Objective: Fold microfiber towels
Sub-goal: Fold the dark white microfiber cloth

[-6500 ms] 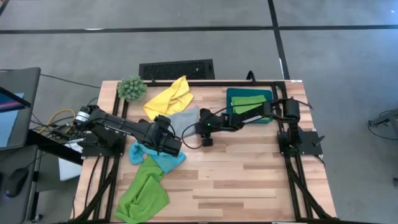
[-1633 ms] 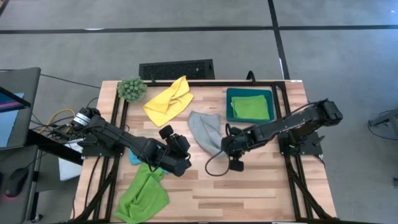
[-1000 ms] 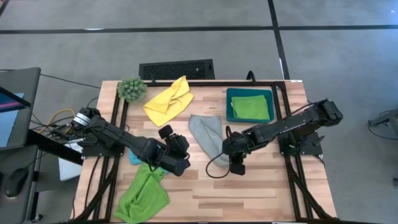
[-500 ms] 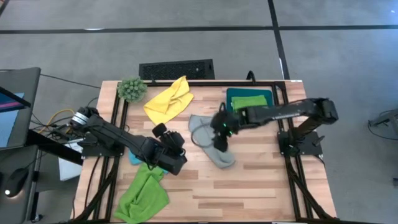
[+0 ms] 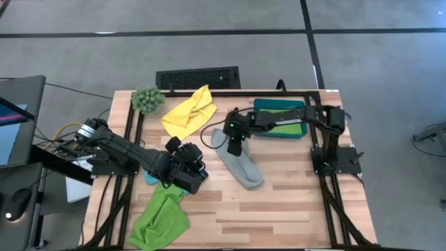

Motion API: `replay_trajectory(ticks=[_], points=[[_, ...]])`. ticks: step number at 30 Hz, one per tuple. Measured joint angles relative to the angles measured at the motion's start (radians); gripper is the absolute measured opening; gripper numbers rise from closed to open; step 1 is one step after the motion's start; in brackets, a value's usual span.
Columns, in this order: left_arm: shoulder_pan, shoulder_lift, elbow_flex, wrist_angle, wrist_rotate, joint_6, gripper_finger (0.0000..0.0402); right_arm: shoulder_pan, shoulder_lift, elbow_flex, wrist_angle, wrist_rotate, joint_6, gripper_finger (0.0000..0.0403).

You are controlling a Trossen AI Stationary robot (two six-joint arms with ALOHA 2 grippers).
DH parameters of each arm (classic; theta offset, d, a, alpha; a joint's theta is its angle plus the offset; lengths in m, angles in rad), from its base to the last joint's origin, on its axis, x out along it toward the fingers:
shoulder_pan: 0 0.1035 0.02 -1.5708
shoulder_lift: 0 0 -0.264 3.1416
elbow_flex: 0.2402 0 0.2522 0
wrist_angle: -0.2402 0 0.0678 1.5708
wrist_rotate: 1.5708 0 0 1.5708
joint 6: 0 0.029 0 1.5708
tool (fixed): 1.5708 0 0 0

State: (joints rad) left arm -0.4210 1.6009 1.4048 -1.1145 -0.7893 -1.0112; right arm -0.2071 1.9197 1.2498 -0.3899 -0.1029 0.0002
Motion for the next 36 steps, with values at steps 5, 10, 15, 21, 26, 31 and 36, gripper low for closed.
replay_trajectory(ticks=[5, 10, 15, 21, 26, 31, 36], points=[[0.0, 0.0, 0.0, -0.003, 0.0, -0.033, 0.0164, -0.014, 0.077, 0.052, -0.023, -0.003, -0.006, 0.018], [0.0, 0.0, 0.0, -0.014, 0.0, -0.051, 0.0164, -0.02, 0.1, 0.069, -0.081, 0.021, -0.012, 0.0175], [0.0, 0.001, 0.0, -0.021, 0.0, -0.056, 0.0164, -0.019, 0.075, 0.07, -0.088, 0.063, -0.034, 0.0166], [0.0, 0.001, 0.0, -0.021, 0.001, -0.058, 0.0164, -0.026, 0.096, 0.071, -0.1, 0.052, -0.036, 0.0157], [0.0, 0.001, 0.0, -0.021, 0.002, -0.059, 0.0164, -0.018, 0.133, 0.075, -0.095, 0.051, -0.038, 0.0152], [0.0, 0.001, 0.0, -0.021, 0.004, -0.059, 0.0164, -0.003, 0.14, 0.075, -0.088, 0.054, -0.039, 0.0133], [0.0, 0.001, 0.0, -0.021, 0.007, -0.059, 0.0164, 0.004, 0.129, 0.072, -0.081, 0.045, -0.038, 0.0056]])
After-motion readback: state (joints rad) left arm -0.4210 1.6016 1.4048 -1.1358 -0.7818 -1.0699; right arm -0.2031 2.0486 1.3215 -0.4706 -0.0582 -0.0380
